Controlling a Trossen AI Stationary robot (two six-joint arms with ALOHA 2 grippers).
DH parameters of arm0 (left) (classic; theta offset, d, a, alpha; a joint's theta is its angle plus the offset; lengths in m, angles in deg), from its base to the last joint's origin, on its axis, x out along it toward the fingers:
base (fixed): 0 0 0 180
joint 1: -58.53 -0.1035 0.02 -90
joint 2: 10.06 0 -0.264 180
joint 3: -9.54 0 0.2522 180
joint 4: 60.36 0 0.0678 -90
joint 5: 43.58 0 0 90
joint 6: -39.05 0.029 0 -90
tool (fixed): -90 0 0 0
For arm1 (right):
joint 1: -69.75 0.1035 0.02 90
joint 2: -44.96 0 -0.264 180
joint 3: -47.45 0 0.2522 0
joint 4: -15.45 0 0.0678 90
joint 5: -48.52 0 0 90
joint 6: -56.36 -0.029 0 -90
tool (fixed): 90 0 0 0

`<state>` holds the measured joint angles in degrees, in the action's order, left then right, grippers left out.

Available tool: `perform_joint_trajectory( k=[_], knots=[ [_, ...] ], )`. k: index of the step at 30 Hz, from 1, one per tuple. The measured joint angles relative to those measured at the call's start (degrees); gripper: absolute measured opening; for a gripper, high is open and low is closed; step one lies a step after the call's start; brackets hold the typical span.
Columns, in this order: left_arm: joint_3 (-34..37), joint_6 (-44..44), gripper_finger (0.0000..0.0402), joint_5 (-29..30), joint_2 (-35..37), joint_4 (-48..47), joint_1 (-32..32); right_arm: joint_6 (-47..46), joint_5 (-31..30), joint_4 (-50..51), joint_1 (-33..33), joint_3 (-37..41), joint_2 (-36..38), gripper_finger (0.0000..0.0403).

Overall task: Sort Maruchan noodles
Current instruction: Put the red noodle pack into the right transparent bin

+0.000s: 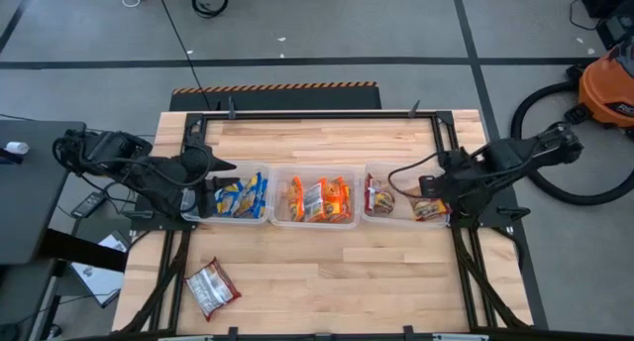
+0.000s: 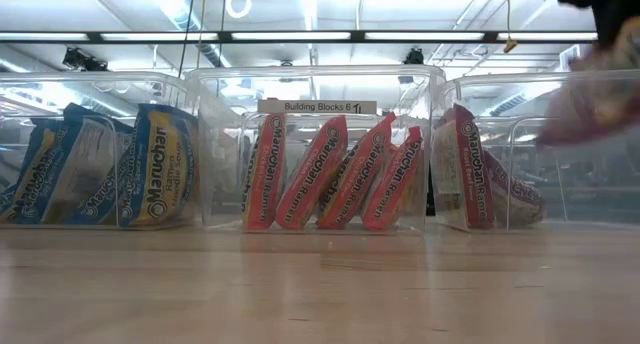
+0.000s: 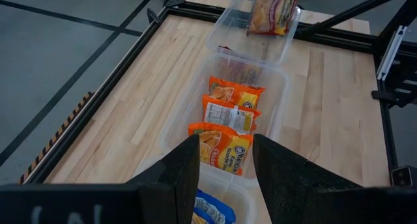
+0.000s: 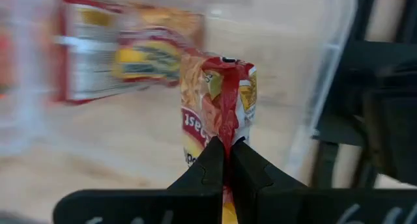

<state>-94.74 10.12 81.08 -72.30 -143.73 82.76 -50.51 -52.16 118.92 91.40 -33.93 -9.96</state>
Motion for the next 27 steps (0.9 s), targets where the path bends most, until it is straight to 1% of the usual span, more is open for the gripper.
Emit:
perform_joint_trajectory(
  k=[4,9,15,21,27],
  knots=[
    [0.0,0.0,0.0148,0.0,0.0,0.0,0.0,-0.1,1.3,-1.6,-2.8,6.2,-0.3,0.0014],
    [0.0,0.0,0.0148,0.0,0.0,0.0,0.0,0.1,-3.3,-10.0,-7.3,11.1,-0.2,0.0014],
    [0.0,0.0,0.0148,0.0,0.0,0.0,0.0,1.8,-3.8,-16.0,-13.1,16.9,-2.0,0.0014],
    [0.0,0.0,0.0148,0.0,0.0,0.0,0.0,4.9,-6.0,-28.1,-15.7,18.0,-6.1,0.0014],
    [0.0,0.0,0.0148,0.0,0.0,0.0,0.0,7.0,-5.3,-33.5,-17.3,18.0,-11.6,0.0015]
  ],
)
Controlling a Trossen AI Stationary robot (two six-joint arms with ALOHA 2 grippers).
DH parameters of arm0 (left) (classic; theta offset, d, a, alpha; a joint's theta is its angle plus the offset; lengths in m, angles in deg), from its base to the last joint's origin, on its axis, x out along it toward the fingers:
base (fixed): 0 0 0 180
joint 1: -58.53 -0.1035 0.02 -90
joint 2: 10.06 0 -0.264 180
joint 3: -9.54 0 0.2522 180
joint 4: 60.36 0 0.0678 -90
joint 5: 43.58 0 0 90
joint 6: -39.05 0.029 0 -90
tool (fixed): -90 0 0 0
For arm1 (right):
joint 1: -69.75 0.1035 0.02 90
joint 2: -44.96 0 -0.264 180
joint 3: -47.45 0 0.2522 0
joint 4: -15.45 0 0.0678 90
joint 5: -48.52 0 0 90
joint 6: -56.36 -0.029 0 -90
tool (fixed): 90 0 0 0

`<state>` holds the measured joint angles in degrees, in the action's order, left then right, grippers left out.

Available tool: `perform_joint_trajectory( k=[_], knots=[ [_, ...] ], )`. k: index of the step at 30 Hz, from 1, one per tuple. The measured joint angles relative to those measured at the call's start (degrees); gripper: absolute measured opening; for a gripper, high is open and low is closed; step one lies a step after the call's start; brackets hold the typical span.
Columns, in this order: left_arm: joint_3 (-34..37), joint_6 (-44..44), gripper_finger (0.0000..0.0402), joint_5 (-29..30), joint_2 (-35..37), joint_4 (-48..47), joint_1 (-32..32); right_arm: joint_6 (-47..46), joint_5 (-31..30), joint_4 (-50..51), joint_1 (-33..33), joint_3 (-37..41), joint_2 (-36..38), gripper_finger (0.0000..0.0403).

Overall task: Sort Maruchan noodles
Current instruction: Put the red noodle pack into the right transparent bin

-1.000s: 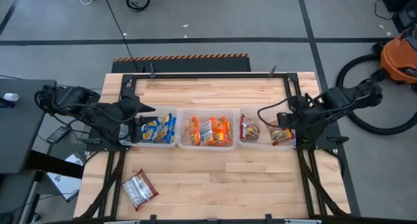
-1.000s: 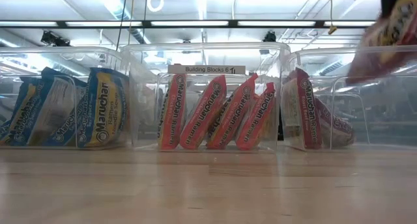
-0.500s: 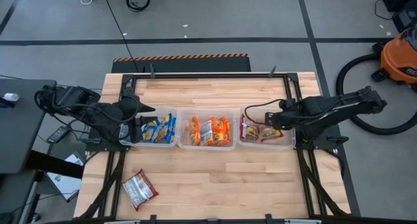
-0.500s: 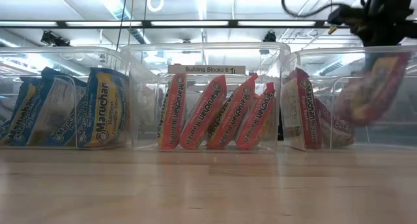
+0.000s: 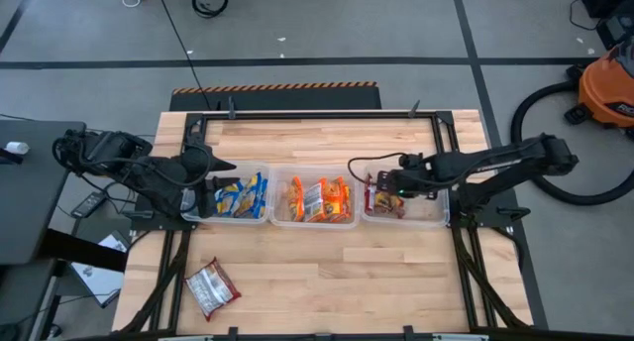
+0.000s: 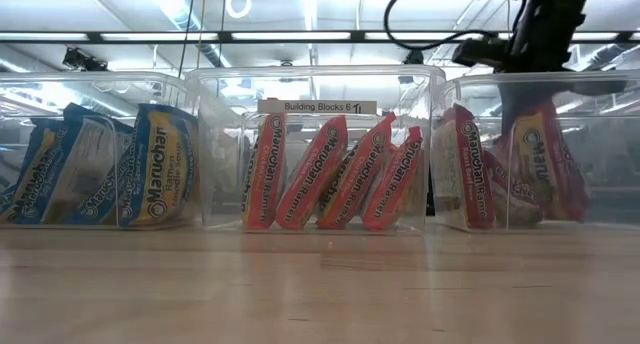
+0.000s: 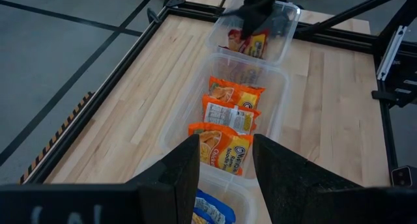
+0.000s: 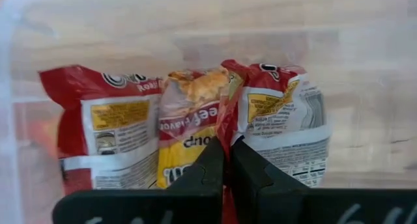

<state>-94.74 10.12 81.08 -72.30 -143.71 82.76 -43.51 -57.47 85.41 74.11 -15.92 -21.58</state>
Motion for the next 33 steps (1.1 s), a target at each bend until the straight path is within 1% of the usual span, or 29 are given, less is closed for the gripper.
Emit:
perform_joint_trajectory(
  k=[4,7,16,20,24,33],
  knots=[
    [0.0,0.0,0.0148,0.0,0.0,0.0,0.0,0.0,0.9,-1.1,0.0,0.0,-2.4,0.0017],
    [0.0,0.0,0.0148,0.0,0.0,0.0,0.0,0.0,1.0,-1.1,0.0,0.0,-2.6,0.0026],
    [0.0,0.0,0.0148,0.0,0.0,0.0,0.0,2.3,1.1,-1.1,0.0,0.0,-0.8,0.0087],
    [0.0,0.0,0.0148,0.0,0.0,0.0,0.0,3.1,1.0,-0.9,0.0,0.0,0.1,0.0107],
    [0.0,0.0,0.0148,0.0,0.0,0.0,0.0,5.9,1.0,0.1,0.0,0.0,1.1,0.0112],
    [0.0,0.0,0.0148,0.0,0.0,0.0,0.0,8.7,0.6,1.2,0.1,0.0,2.4,0.0113]
  ],
)
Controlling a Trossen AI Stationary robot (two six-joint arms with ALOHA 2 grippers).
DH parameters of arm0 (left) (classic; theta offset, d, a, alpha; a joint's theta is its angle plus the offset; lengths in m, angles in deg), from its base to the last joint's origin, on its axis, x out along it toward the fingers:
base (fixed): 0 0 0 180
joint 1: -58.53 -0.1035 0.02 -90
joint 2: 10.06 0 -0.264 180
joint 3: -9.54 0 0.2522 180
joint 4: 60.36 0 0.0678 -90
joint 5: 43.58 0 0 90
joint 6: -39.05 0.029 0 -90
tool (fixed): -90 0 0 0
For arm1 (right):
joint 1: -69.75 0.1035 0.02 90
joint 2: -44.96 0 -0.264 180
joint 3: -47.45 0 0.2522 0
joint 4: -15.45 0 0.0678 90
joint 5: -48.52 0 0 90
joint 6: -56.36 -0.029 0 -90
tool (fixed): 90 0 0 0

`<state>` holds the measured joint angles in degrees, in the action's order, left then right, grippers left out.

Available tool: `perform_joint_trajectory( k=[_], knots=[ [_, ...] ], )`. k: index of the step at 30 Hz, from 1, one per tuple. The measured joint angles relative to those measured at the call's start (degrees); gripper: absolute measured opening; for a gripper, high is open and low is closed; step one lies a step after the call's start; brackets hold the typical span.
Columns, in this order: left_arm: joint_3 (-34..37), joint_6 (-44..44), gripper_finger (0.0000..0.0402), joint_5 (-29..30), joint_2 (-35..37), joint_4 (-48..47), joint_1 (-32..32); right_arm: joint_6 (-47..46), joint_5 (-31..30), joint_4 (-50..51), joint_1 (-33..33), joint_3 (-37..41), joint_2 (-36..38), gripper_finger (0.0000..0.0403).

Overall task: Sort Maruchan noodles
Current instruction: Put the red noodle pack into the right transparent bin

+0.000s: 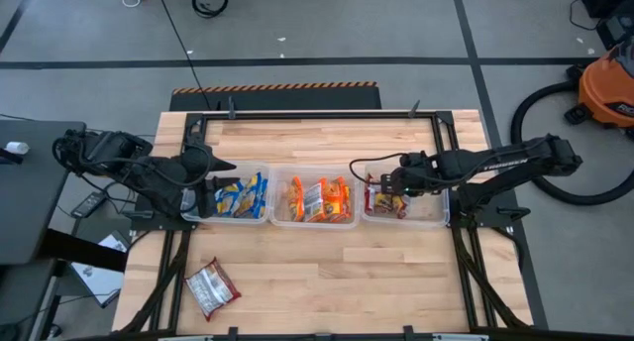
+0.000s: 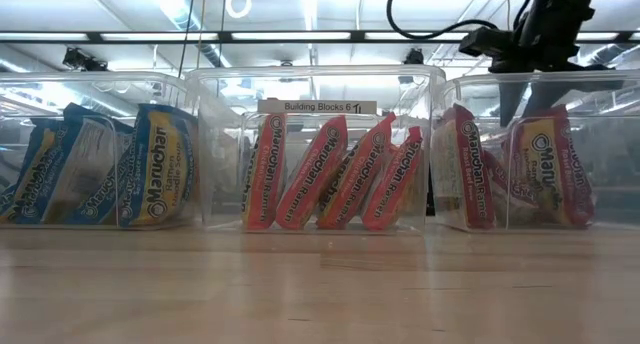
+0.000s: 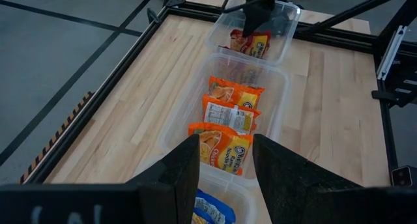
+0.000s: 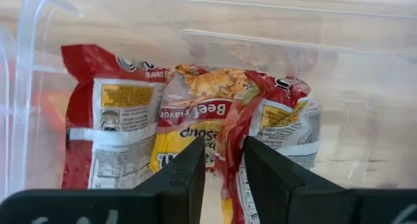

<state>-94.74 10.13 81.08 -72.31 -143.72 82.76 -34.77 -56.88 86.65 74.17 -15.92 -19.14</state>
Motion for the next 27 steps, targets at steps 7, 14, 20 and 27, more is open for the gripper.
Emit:
perform_joint_trajectory(
  k=[7,14,20,27],
  knots=[
    [0.0,0.0,0.0148,0.0,0.0,0.0,0.0,5.5,1.8,2.0,0.0,0.0,1.3,0.0113],
    [0.0,0.0,0.0148,0.0,0.0,0.0,0.0,7.3,2.0,5.7,0.0,0.0,5.3,0.0113],
    [0.0,0.0,0.0148,0.0,0.0,0.0,0.0,7.3,2.0,5.9,0.0,0.0,7.4,0.0113],
    [0.0,0.0,0.0148,0.0,0.0,0.0,0.0,9.8,2.1,2.5,0.0,-0.1,8.2,0.0113]
  ],
)
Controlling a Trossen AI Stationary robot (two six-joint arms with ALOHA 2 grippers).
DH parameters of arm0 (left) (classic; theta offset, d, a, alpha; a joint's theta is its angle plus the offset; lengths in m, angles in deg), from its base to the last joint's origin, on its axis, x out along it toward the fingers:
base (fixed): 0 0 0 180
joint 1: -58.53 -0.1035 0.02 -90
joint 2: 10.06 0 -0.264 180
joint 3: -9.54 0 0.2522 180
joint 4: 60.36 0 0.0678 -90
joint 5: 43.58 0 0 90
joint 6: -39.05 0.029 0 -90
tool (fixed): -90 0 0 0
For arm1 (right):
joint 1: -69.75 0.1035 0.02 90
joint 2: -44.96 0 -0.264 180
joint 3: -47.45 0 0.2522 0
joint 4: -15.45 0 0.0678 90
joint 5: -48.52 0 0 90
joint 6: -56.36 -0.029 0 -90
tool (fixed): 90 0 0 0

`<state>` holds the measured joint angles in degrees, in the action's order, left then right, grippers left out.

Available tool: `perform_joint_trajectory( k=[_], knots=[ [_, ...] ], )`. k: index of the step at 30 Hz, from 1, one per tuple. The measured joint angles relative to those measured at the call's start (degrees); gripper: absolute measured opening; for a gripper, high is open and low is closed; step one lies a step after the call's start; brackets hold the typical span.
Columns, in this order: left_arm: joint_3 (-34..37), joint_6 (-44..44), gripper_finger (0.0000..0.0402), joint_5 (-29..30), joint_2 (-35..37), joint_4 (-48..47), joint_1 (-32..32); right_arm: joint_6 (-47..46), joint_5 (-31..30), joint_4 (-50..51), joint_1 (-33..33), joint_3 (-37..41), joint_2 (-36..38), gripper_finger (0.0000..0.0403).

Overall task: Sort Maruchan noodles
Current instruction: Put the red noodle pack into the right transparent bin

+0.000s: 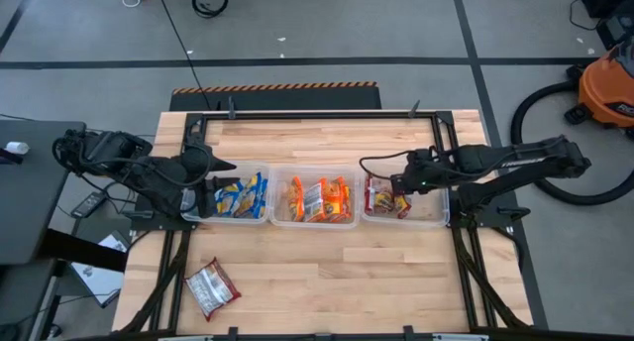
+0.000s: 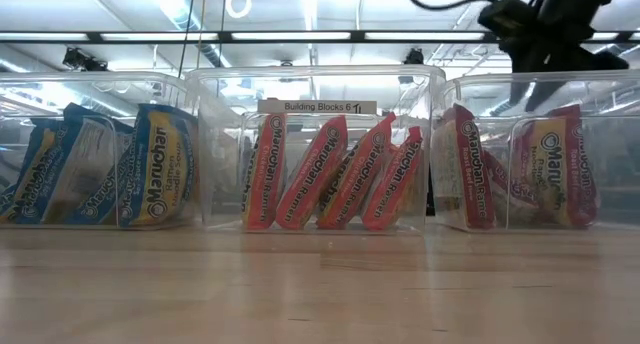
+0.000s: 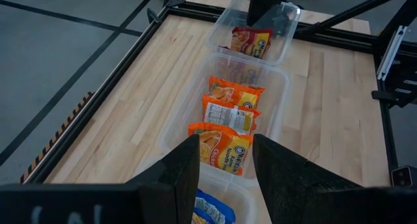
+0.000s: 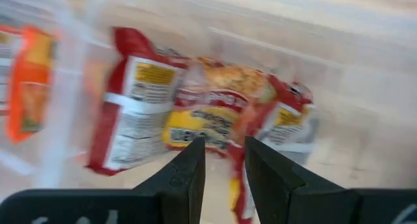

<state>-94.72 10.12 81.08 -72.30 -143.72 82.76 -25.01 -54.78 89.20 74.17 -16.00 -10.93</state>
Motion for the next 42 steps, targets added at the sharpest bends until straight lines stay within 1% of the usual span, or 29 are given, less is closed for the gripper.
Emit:
perform_joint_trajectory(
  k=[2,7,11,16,20,24,26,31,35,37,39,40,42],
  knots=[
    [0.0,0.0,0.0148,0.0,0.0,0.0,0.0,1.6,-0.7,-0.5,0.0,-1.1,0.4,0.0113],
    [0.0,0.0,0.0148,0.0,0.0,0.0,0.0,6.5,-7.7,-1.1,0.8,-7.6,-0.6,0.0111],
    [0.0,0.0,0.0148,0.0,0.0,0.0,0.0,12.2,-12.6,-2.4,2.3,-13.8,-3.8,0.011],
    [0.0,0.0,0.0148,0.0,0.0,0.0,0.0,17.5,-15.4,-4.1,4.8,-20.9,-8.8,0.011],
    [0.0,0.0,0.0148,0.0,0.0,0.0,0.0,20.7,-15.6,-4.0,7.0,-25.4,-11.4,0.011],
    [0.0,0.2,0.0148,0.1,0.0,0.8,0.0,23.2,-15.6,-5.2,11.0,-28.5,-12.8,0.011],
    [0.0,2.7,0.0148,0.1,0.0,2.3,0.0,24.7,-15.6,-5.7,13.0,-29.7,-13.3,0.011],
    [0.0,9.8,0.0148,0.0,0.0,9.0,0.0,27.0,-15.6,-9.0,17.7,-32.0,-13.2,0.011],
    [0.0,9.4,0.0148,0.1,0.0,15.7,0.0,30.1,-15.6,-11.6,20.0,-33.5,-12.4,0.011],
    [0.0,11.5,0.0148,1.7,0.0,20.5,-0.1,32.0,-15.6,-11.6,20.8,-34.4,-12.2,0.011],
    [0.0,15.0,0.0148,4.8,-0.3,24.5,-0.5,33.6,-15.6,-11.6,21.3,-34.9,-12.2,0.011],
    [0.0,15.3,0.0148,5.6,-0.7,25.5,-0.8,34.2,-15.6,-11.6,21.5,-35.0,-12.2,0.011],
    [0.0,14.3,0.0148,5.1,-1.0,25.5,-0.8,35.2,-15.5,-11.5,21.9,-35.1,-12.2,0.011]
  ],
)
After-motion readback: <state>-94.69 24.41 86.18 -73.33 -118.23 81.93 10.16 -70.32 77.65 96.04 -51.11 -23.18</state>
